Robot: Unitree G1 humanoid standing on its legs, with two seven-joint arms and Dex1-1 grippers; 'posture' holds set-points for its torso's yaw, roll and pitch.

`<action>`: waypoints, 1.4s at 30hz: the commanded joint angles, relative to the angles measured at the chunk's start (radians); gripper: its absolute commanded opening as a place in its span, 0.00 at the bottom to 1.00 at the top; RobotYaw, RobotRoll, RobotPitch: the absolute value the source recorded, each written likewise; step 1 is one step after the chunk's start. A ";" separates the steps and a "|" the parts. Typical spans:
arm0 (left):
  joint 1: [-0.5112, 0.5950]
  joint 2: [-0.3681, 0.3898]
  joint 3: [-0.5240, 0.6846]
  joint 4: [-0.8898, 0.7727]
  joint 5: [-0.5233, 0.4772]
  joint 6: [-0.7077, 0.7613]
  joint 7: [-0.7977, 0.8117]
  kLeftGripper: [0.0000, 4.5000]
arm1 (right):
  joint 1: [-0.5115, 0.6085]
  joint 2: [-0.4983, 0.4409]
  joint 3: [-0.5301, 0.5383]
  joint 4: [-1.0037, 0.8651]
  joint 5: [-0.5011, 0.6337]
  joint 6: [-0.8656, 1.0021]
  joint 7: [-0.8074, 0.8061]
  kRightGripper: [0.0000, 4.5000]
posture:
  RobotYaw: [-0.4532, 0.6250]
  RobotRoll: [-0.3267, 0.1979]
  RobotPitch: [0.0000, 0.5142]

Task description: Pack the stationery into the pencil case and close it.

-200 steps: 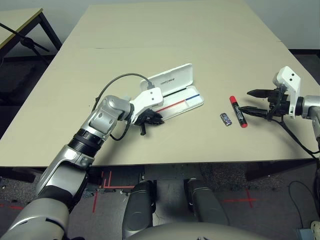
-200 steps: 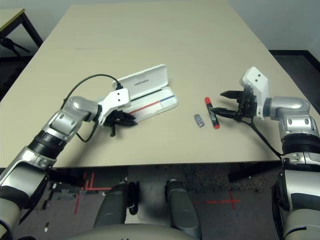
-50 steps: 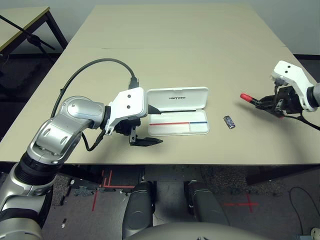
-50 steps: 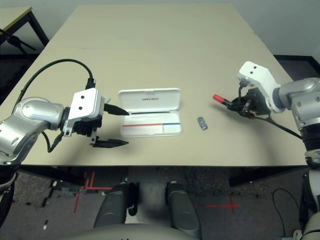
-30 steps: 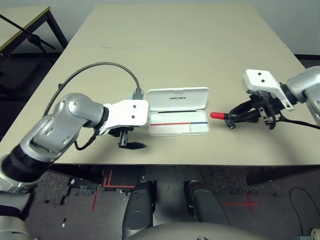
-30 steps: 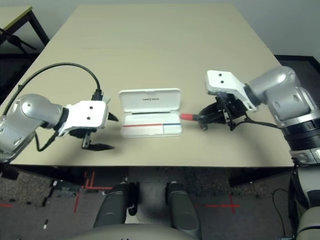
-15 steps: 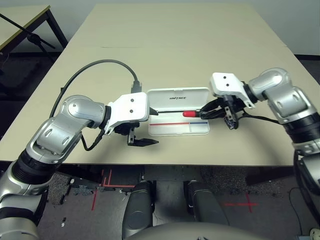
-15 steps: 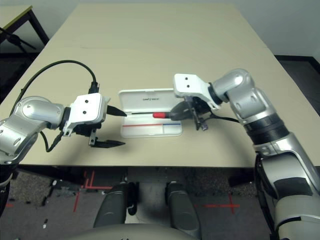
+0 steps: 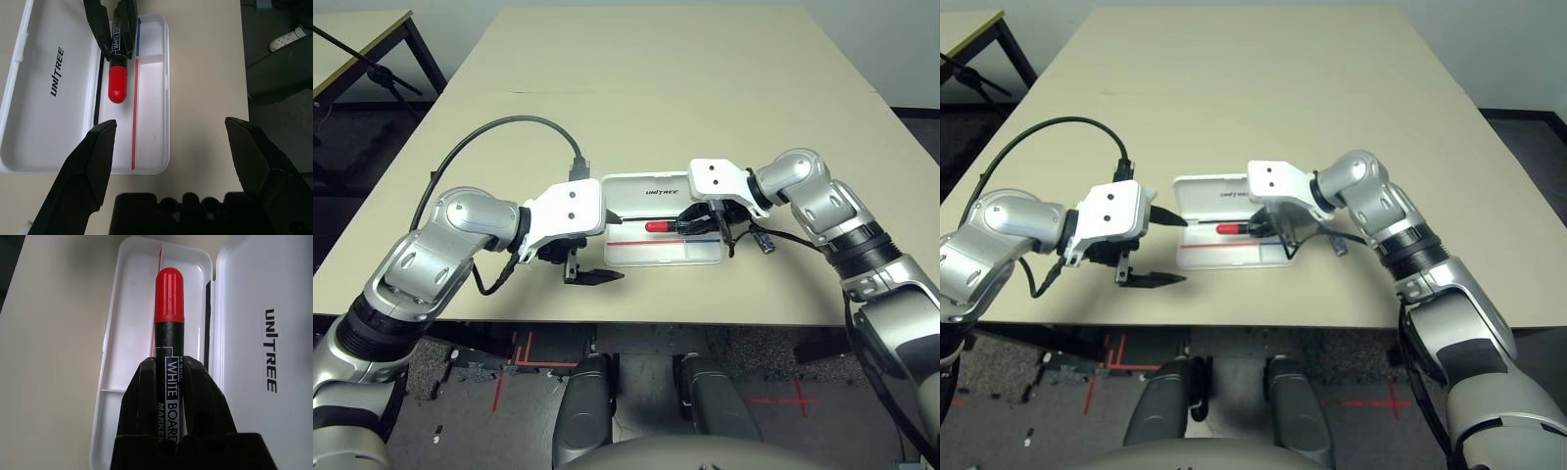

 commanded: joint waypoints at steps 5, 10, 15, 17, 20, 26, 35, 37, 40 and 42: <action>0.015 0.009 0.012 -0.019 -0.014 -0.001 0.002 1.00 | 0.025 -0.016 -0.038 -0.016 0.043 -0.034 0.015 0.70 | 0.49 0.62 0.22; 0.019 0.007 0.011 -0.014 -0.011 -0.006 0.000 1.00 | 0.059 -0.050 -0.080 -0.049 0.099 -0.024 0.039 0.99 | 0.49 0.62 0.23; 0.024 0.009 0.013 -0.014 -0.011 -0.007 0.000 1.00 | 0.112 -0.125 -0.142 -0.144 0.194 0.070 0.100 0.99 | 0.49 0.62 0.23; 0.030 0.009 0.016 -0.015 -0.012 -0.005 0.004 1.00 | 0.143 -0.170 -0.180 -0.203 0.255 0.144 0.127 0.99 | 0.49 0.62 0.23; 0.042 0.008 0.024 -0.016 -0.015 0.001 0.013 1.00 | 0.196 -0.246 -0.246 -0.294 0.357 0.262 0.158 0.99 | 0.49 0.62 0.23; 0.066 0.006 0.041 -0.019 -0.019 0.009 0.026 1.00 | 0.321 -0.351 -0.376 -0.422 0.536 0.369 0.209 0.99 | 0.48 0.62 0.24; 0.055 0.004 0.039 0.017 0.016 0.056 0.091 1.00 | 0.414 -0.383 -0.445 -0.505 0.621 0.416 0.143 0.99 | 0.46 0.62 0.26; 0.038 -0.001 0.042 0.050 0.046 0.098 0.148 1.00 | 0.419 -0.378 -0.440 -0.508 0.618 0.409 0.128 0.99 | 0.46 0.62 0.27; 0.014 -0.017 0.059 0.096 0.071 0.205 0.244 1.00 | 0.424 -0.376 -0.424 -0.506 0.607 0.397 0.112 0.99 | 0.46 0.62 0.27; 0.005 -0.038 0.072 0.092 0.069 0.310 0.309 1.00 | 0.421 -0.373 -0.414 -0.500 0.598 0.391 0.102 0.99 | 0.46 0.62 0.27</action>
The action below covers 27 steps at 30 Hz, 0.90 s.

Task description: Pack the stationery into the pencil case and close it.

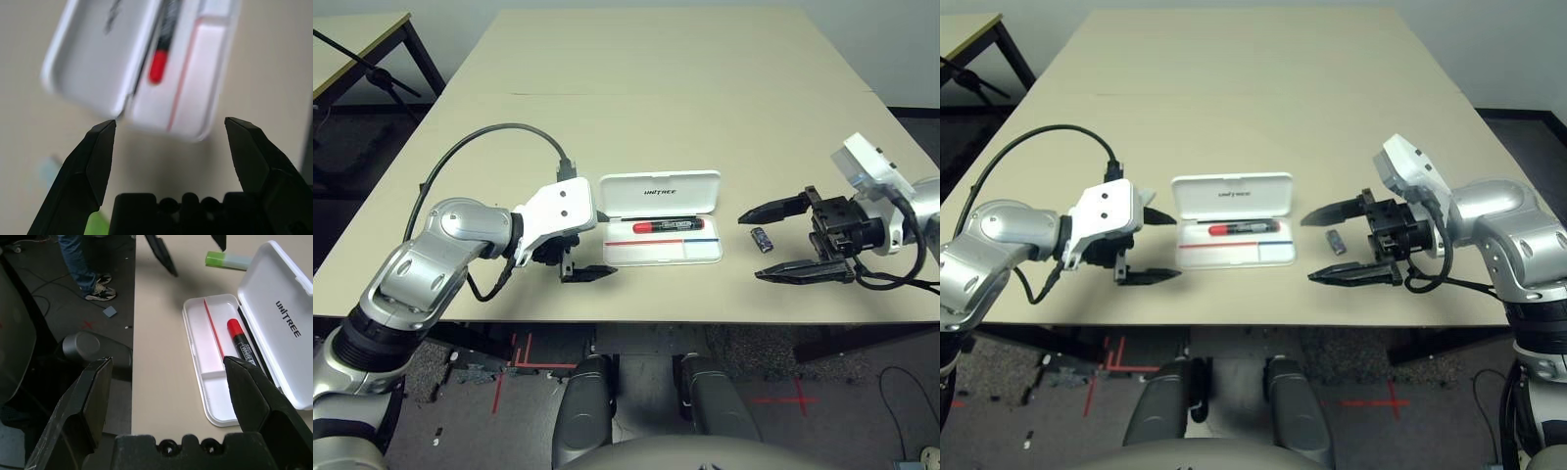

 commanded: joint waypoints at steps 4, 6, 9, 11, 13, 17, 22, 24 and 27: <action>-0.038 -0.059 0.030 0.019 0.041 0.297 0.207 1.00 | -0.007 0.016 0.034 0.001 -0.028 -0.021 -0.037 0.99 | 0.46 0.62 0.27; -0.055 -0.074 0.035 0.042 0.050 0.353 0.258 1.00 | -0.011 0.020 0.040 0.004 -0.032 -0.023 -0.041 0.99 | 0.47 0.62 0.26; -0.084 -0.099 0.042 0.077 0.049 0.417 0.309 1.00 | -0.014 0.021 0.049 0.010 -0.034 -0.030 -0.046 0.99 | 0.47 0.62 0.26; -0.107 -0.119 0.046 0.116 0.052 0.441 0.339 1.00 | -0.015 0.021 0.055 0.015 -0.038 -0.037 -0.047 0.99 | 0.47 0.62 0.26; -0.124 -0.137 0.048 0.154 0.052 0.443 0.360 1.00 | -0.015 0.024 0.061 0.017 -0.041 -0.042 -0.051 0.99 | 0.47 0.62 0.26; -0.162 -0.176 0.047 0.242 0.051 0.420 0.391 1.00 | -0.014 0.031 0.068 0.015 -0.048 -0.048 -0.058 0.99 | 0.46 0.62 0.25; -0.195 -0.221 0.033 0.363 0.049 0.378 0.402 1.00 | -0.004 0.033 0.077 0.014 -0.059 -0.062 -0.067 0.99 | 0.45 0.62 0.26; -0.210 -0.234 0.017 0.422 0.055 0.355 0.400 1.00 | 0.000 0.034 0.080 0.012 -0.063 -0.066 -0.070 0.99 | 0.45 0.62 0.26; -0.231 -0.247 -0.002 0.507 0.065 0.320 0.394 1.00 | 0.005 0.034 0.081 0.009 -0.066 -0.069 -0.073 0.99 | 0.44 0.62 0.26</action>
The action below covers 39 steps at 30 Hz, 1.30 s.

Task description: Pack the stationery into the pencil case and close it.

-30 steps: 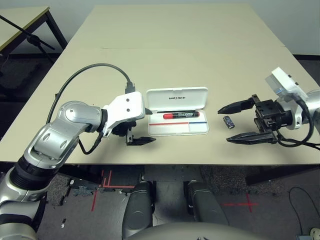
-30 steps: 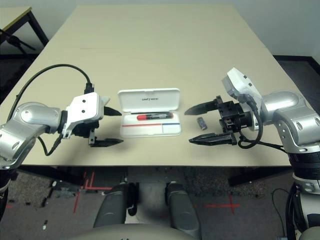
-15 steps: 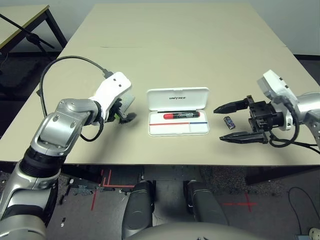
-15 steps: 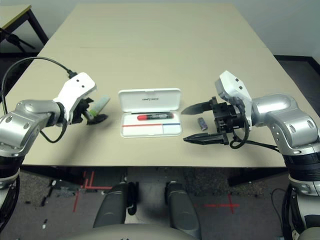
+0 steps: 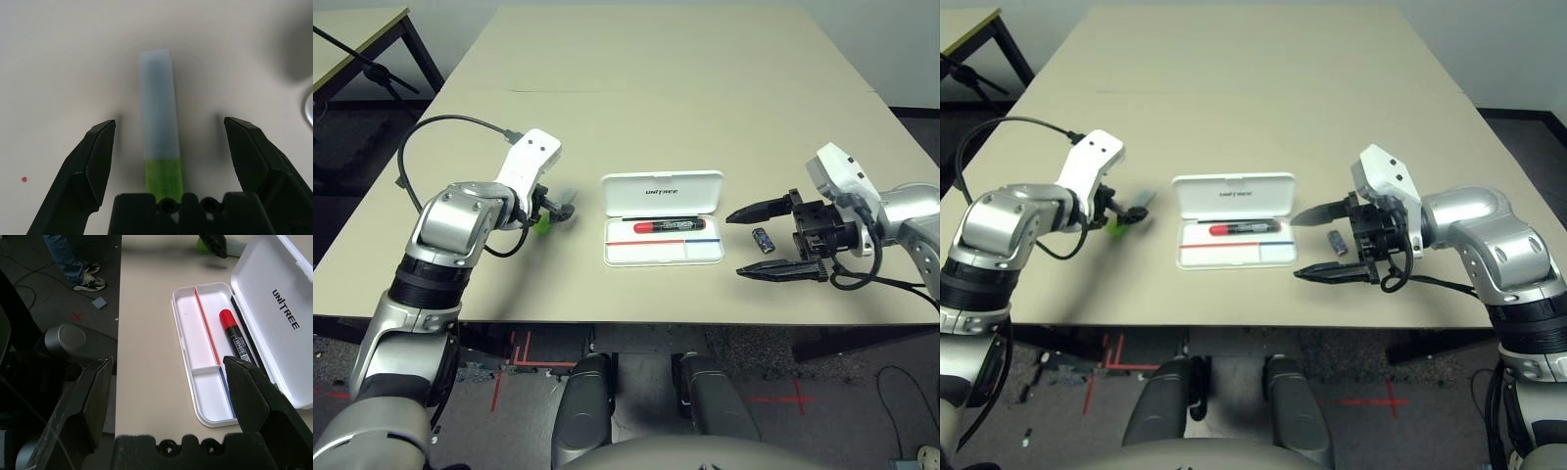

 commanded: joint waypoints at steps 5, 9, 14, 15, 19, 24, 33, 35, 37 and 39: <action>-0.051 -0.037 -0.028 0.185 0.036 -0.088 -0.014 1.00 | 0.021 -0.001 0.008 -0.008 -0.015 -0.020 -0.011 0.99 | 0.43 0.62 0.26; -0.068 -0.060 -0.028 0.262 0.046 -0.131 -0.020 1.00 | 0.028 -0.001 0.008 -0.014 -0.017 -0.023 -0.017 0.99 | 0.43 0.62 0.26; -0.074 -0.081 -0.028 0.304 0.052 -0.150 -0.035 0.91 | 0.031 0.000 0.009 -0.014 -0.023 -0.031 -0.024 1.00 | 0.42 0.62 0.27; -0.072 -0.082 -0.028 0.305 0.053 -0.151 -0.038 0.87 | 0.030 0.000 0.010 -0.013 -0.024 -0.032 -0.025 1.00 | 0.42 0.62 0.27; -0.063 -0.083 -0.026 0.296 0.054 -0.144 -0.049 0.55 | 0.022 0.004 0.014 -0.005 -0.031 -0.039 -0.026 1.00 | 0.43 0.62 0.27; -0.026 -0.042 -0.039 0.240 0.059 -0.148 -0.079 0.24 | 0.015 0.015 0.022 0.006 -0.044 -0.052 -0.025 1.00 | 0.43 0.62 0.27; 0.155 0.169 -0.048 0.004 0.050 -0.300 -0.248 0.24 | -0.002 0.032 0.036 0.028 -0.060 -0.069 -0.017 1.00 | 0.45 0.62 0.27; 0.211 0.245 -0.032 -0.049 0.043 -0.338 -0.304 0.24 | -0.009 0.035 0.042 0.039 -0.065 -0.078 -0.013 1.00 | 0.46 0.62 0.27; 0.256 0.311 -0.018 -0.084 0.047 -0.353 -0.336 0.24 | -0.016 0.037 0.046 0.048 -0.069 -0.085 -0.010 1.00 | 0.47 0.62 0.27; 0.302 0.366 0.000 -0.110 0.044 -0.389 -0.372 0.24 | -0.023 0.039 0.049 0.057 -0.073 -0.091 -0.006 1.00 | 0.47 0.62 0.27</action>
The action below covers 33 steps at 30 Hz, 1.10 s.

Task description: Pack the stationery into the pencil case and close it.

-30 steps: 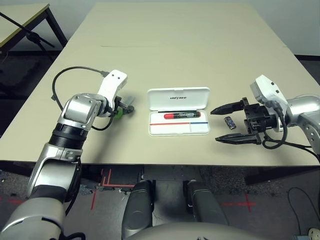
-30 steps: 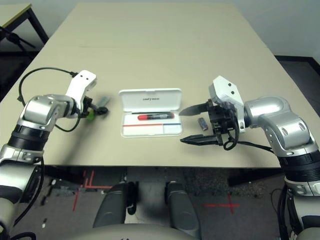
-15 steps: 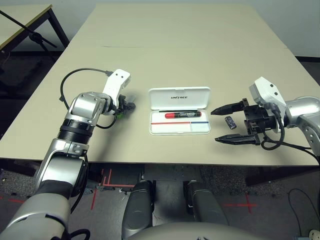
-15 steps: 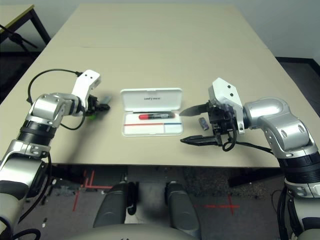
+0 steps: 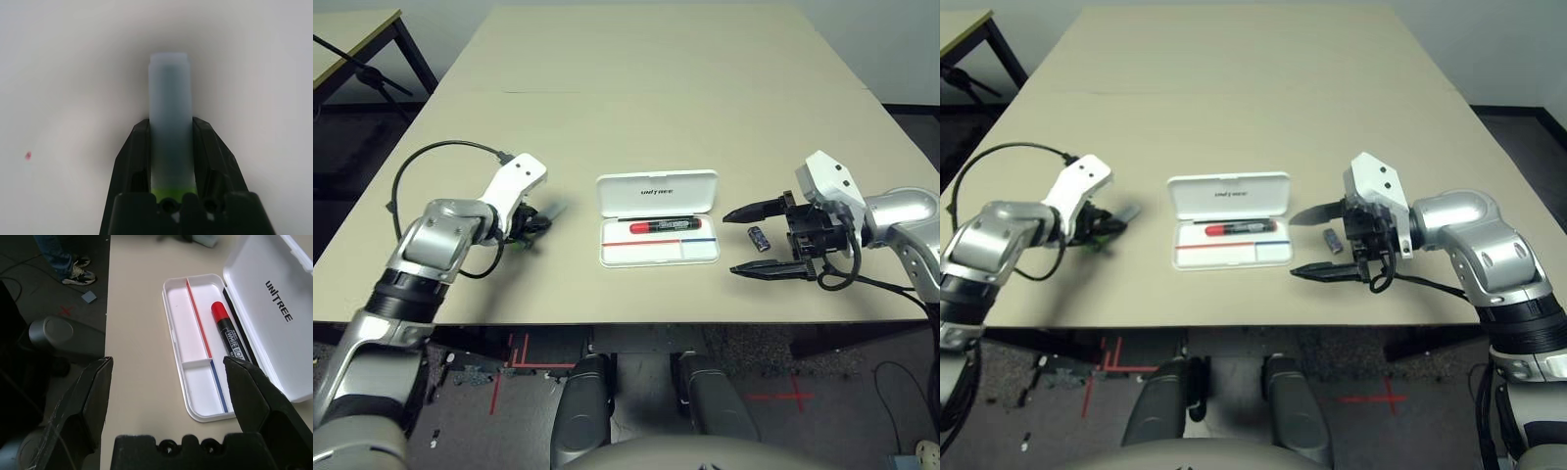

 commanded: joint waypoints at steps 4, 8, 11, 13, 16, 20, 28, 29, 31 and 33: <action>0.125 0.111 0.084 -0.082 -0.024 -0.126 -0.104 0.24 | -0.023 0.009 0.015 0.039 -0.021 -0.033 0.017 1.00 | 0.49 0.62 0.27; 0.160 0.126 0.121 -0.135 -0.049 -0.166 -0.151 0.24 | -0.033 0.016 0.017 0.055 -0.030 -0.043 0.023 1.00 | 0.49 0.62 0.27; 0.159 0.114 0.133 -0.185 -0.075 -0.192 -0.187 0.24 | -0.041 0.019 0.019 0.066 -0.036 -0.050 0.030 1.00 | 0.50 0.62 0.26; 0.144 0.103 0.131 -0.216 -0.089 -0.202 -0.205 0.24 | -0.045 0.021 0.021 0.073 -0.040 -0.056 0.035 1.00 | 0.50 0.62 0.26; 0.115 0.088 0.112 -0.259 -0.111 -0.221 -0.241 0.24 | -0.051 0.021 0.023 0.080 -0.046 -0.060 0.040 1.00 | 0.50 0.62 0.26; 0.064 0.060 0.069 -0.325 -0.132 -0.213 -0.279 0.24 | -0.047 0.013 0.021 0.075 -0.053 -0.056 0.046 1.00 | 0.49 0.62 0.26; -0.069 -0.009 -0.042 -0.363 -0.124 -0.190 -0.317 0.24 | -0.034 -0.005 0.019 0.079 -0.077 -0.061 0.049 1.00 | 0.47 0.62 0.25; -0.082 -0.019 -0.055 -0.361 -0.121 -0.191 -0.318 0.24 | -0.033 -0.006 0.018 0.080 -0.079 -0.062 0.048 1.00 | 0.47 0.62 0.25; -0.111 -0.047 -0.085 -0.347 -0.110 -0.193 -0.321 0.24 | -0.030 -0.008 0.019 0.080 -0.085 -0.065 0.048 1.00 | 0.47 0.62 0.25; -0.139 -0.075 -0.116 -0.324 -0.093 -0.207 -0.323 0.24 | -0.029 -0.010 0.018 0.082 -0.089 -0.067 0.048 1.00 | 0.47 0.62 0.25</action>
